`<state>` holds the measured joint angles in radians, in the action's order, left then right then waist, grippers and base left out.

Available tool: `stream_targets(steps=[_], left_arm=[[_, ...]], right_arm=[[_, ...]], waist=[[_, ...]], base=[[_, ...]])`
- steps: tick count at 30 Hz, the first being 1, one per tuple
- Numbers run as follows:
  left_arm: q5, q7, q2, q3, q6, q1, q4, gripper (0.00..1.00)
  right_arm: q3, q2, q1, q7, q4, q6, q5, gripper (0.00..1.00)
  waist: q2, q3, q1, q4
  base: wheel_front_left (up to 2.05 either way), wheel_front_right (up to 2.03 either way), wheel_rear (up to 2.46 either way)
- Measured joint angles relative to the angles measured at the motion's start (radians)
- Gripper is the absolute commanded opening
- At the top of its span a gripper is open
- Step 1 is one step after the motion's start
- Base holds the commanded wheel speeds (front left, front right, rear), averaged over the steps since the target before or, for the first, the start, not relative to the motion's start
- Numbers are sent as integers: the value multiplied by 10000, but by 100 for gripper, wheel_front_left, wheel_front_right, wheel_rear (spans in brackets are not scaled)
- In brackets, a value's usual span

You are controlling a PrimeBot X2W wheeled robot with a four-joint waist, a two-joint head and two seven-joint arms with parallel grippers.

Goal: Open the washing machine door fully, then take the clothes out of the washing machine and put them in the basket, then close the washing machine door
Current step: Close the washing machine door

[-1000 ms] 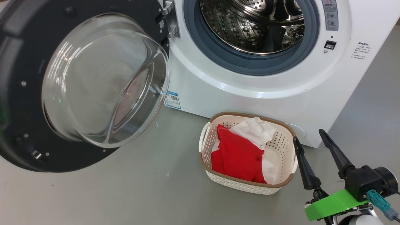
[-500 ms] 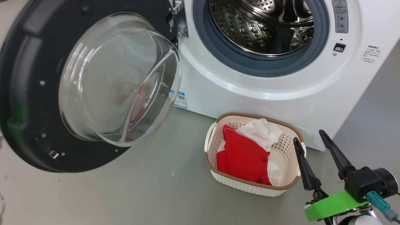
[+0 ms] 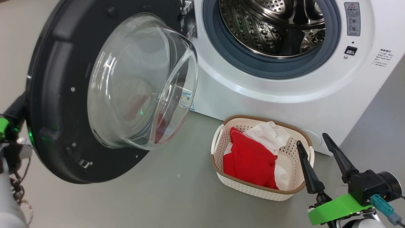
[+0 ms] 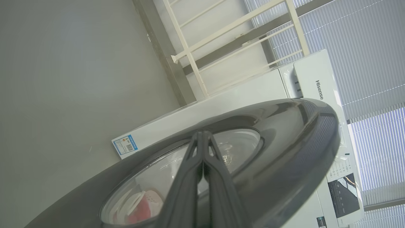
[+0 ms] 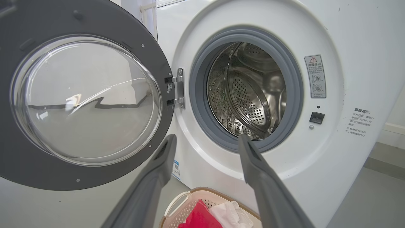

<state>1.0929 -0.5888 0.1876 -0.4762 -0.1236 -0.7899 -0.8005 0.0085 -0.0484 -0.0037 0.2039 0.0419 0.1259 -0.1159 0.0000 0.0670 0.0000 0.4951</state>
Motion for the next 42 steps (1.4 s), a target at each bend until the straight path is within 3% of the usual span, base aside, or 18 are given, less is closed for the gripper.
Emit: stream_targets(steps=[7,21,42], left_arm=[[94,-441,-445,109,33,506,1145,0],[637,-1319,-1325,466,779,1689,3965,0],[1423,-1661,-1561,1367,1509,2763,5714,0]], right_arm=[[4,6,0,77,50,0,-71,100],[12,12,-2,167,84,0,-75,100],[0,10,-58,272,247,0,-136,100]], waist=[[0,-14,0,12],[0,67,0,-47],[0,284,0,-302]], base=[[0,0,0],[0,0,0],[0,0,0]])
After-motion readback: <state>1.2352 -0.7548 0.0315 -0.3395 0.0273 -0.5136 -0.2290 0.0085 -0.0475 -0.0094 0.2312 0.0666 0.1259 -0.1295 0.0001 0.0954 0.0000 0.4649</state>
